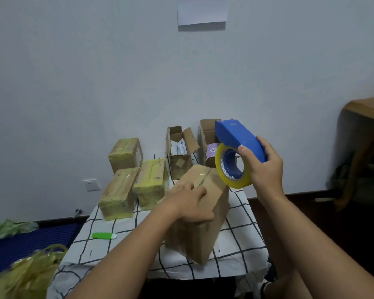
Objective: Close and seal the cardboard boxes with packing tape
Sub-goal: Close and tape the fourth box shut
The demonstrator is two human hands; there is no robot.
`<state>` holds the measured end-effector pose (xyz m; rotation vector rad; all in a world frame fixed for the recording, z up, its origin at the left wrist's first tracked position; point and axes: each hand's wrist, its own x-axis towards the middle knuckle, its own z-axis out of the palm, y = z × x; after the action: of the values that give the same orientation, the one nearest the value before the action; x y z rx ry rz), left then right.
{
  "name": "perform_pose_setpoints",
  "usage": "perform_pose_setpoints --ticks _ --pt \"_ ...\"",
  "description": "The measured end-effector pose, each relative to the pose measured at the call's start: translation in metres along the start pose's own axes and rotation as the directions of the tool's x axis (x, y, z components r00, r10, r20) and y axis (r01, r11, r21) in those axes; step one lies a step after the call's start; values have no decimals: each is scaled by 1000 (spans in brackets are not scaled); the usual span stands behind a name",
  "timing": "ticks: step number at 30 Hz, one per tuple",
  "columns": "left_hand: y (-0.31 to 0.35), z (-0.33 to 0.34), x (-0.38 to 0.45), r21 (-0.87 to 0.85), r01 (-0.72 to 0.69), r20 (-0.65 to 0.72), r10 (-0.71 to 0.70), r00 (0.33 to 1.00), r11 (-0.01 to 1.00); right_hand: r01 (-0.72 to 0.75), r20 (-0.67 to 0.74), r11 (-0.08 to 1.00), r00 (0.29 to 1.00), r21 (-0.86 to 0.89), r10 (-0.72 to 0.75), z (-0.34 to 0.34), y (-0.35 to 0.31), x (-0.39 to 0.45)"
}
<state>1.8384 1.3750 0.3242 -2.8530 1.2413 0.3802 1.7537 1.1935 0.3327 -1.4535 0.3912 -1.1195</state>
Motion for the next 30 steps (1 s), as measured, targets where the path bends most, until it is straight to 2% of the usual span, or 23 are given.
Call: perform_pose_setpoints --ticks 3,8,15,16,17,18,20,22,24,25,28,30 --pt "-23 -7 -5 -9 -120 73 120 990 993 24 66 1000 998 -5 -23 -3 -8 5" --pt "-51 -16 -11 -71 -158 157 167 973 985 38 230 999 972 -8 -35 2 -12 8" --pt "-75 -2 -8 -270 -243 47 264 963 932 9 518 997 855 -74 30 28 0 9" --pt "-77 0 -8 -341 -233 4 249 968 911 14 543 996 839 -87 36 32 3 9" --pt "-78 0 -7 -465 -194 -58 189 980 864 17 561 995 827 -96 40 36 7 9" --pt "-77 0 -6 -621 -149 -127 89 988 770 18 574 995 817 -100 43 40 9 9" --pt "-77 -5 -2 -840 -105 -224 -163 961 533 20 591 995 806 -102 44 46 14 11" --pt "-80 -13 5 -957 -124 -212 -342 915 261 19 601 995 798 -98 45 49 19 15" --pt "-81 -23 7 -990 -142 -125 -376 918 -18 18 615 994 787 -103 50 51 21 18" --pt "-82 -26 7 -988 -130 -92 -348 933 -87 18 622 994 781 -105 51 52 21 20" --pt "-76 -33 7 -985 -102 -64 -245 967 -143 23 633 994 772 -111 53 55 23 22" --pt "-74 -36 8 -970 -130 -78 -244 967 -204 21 638 994 768 -111 55 55 24 23"
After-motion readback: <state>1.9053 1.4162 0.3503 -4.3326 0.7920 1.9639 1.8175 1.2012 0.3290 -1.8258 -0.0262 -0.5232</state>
